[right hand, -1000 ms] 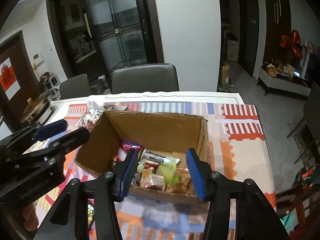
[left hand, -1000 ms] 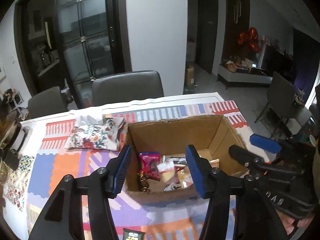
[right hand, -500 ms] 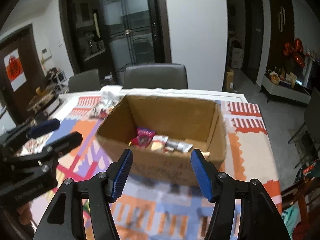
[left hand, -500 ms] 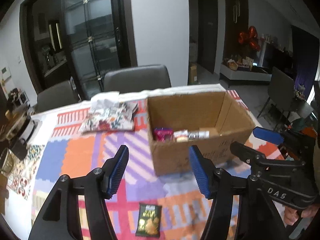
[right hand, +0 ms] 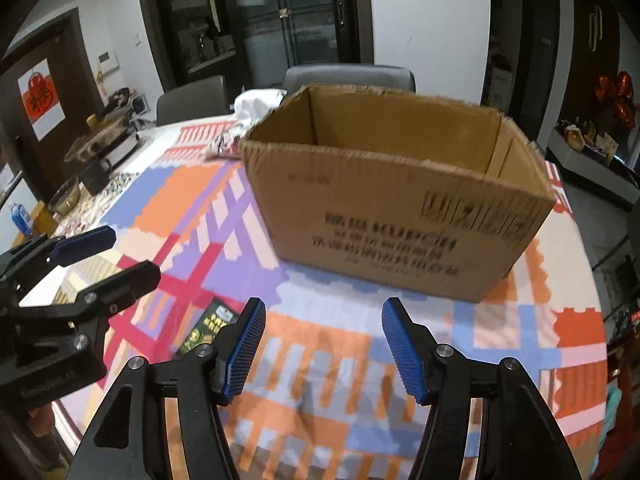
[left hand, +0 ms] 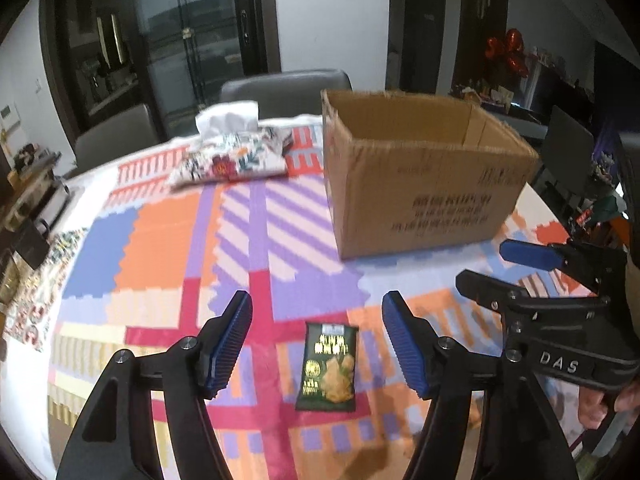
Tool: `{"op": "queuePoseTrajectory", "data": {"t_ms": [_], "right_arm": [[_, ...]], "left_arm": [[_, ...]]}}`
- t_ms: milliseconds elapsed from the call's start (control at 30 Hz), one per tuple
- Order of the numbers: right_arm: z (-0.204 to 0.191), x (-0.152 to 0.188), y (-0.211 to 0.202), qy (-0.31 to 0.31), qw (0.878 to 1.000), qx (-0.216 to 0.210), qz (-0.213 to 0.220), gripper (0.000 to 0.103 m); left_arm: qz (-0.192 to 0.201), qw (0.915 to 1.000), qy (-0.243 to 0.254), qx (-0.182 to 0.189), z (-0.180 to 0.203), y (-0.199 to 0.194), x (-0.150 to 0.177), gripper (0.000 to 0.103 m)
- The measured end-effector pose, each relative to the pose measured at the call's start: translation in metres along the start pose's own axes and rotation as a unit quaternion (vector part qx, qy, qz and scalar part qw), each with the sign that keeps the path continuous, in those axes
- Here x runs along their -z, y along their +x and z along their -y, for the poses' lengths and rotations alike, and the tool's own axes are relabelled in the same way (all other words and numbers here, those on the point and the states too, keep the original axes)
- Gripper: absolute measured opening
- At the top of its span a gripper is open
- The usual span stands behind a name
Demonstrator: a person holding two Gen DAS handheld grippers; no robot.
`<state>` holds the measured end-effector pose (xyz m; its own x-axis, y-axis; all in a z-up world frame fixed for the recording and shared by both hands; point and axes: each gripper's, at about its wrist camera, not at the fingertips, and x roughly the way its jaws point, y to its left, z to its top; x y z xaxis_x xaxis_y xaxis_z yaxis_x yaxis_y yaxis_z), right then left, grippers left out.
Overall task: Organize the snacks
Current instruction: 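Move the left tool down toward the green cracker pack on the table, then close the left gripper on the green cracker pack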
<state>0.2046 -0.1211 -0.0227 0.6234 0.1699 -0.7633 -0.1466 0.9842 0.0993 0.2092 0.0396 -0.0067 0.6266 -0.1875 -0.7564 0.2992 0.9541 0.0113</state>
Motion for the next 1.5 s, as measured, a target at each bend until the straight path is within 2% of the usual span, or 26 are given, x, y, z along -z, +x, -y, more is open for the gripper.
{"op": "queuePoseTrajectory", "data": {"t_ms": [200,367,667,900,1067,1133,1500], "right_arm": [[-0.007,0.020,0.018,0.003,1.000,0.009,-0.025,0.069],[-0.008,0.035,0.034,0.006,0.998,0.012,-0.054,0.069],[0.004,0.051,0.054,0.029,0.995,0.017,-0.096,0.069],[0.005,0.053,0.060,0.035,0.994,0.017,-0.106,0.069],[0.005,0.053,0.062,0.035,0.993,0.019,-0.109,0.070],[0.005,0.052,0.064,0.035,0.993,0.019,-0.109,0.069],[0.008,0.050,0.055,0.038,0.994,0.008,-0.101,0.070]], "left_arm": [[-0.033,0.9990,-0.006,0.028,-0.006,0.021,0.025,0.068],[-0.067,0.9974,-0.008,0.026,-0.004,0.047,0.040,0.068],[-0.101,0.9948,0.008,0.017,0.002,0.077,0.049,0.068],[-0.108,0.9940,0.009,0.015,0.005,0.090,0.047,0.067],[-0.116,0.9930,0.012,0.017,0.007,0.097,0.047,0.048],[-0.114,0.9933,0.010,0.017,0.008,0.097,0.047,0.045],[-0.096,0.9950,-0.016,0.022,0.011,0.072,0.041,0.044]]}}
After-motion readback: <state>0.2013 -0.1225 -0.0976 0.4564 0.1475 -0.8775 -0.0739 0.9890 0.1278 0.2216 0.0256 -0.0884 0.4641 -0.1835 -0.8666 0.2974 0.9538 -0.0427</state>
